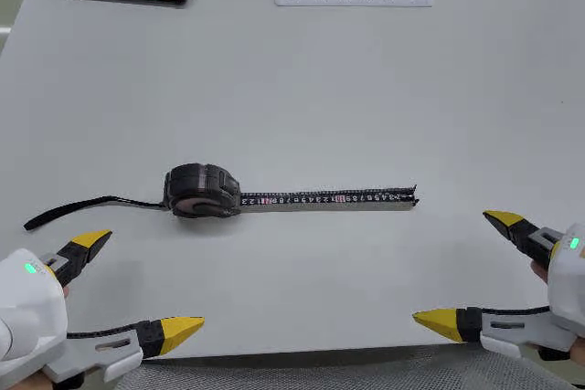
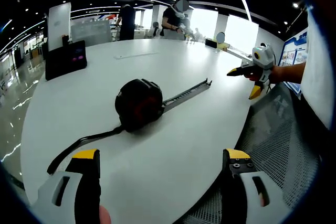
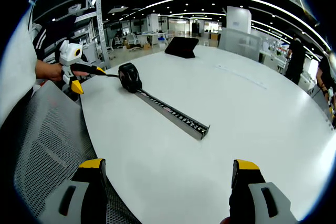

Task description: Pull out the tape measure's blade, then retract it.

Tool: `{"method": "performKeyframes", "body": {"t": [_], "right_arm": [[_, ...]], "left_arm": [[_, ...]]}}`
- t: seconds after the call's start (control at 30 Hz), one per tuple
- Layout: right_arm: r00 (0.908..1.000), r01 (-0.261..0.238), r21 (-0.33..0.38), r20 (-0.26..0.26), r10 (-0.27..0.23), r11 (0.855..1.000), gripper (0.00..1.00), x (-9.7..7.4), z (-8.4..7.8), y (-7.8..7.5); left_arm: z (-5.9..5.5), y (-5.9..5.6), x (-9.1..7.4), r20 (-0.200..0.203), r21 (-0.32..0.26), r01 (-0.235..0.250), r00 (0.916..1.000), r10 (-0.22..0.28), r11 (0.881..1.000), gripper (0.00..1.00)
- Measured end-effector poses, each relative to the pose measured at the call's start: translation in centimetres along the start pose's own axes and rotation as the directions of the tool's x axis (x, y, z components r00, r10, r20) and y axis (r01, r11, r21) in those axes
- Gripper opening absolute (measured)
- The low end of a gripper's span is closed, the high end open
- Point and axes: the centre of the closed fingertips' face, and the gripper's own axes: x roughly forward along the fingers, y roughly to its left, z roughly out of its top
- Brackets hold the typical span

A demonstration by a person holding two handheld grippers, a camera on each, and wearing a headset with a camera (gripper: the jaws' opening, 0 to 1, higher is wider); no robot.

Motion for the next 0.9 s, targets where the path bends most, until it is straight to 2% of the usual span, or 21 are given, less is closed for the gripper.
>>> {"method": "performKeyframes", "body": {"t": [0.9], "right_arm": [[1.0000, 0.000, 0.005, 0.001, 0.000, 1.000, 0.99, -0.16, 0.02, -0.17]], "left_arm": [[0.14, -0.23, 0.35, -0.003, -0.027, 0.002, 1.0000, -0.002, 1.000, 0.95]]}}
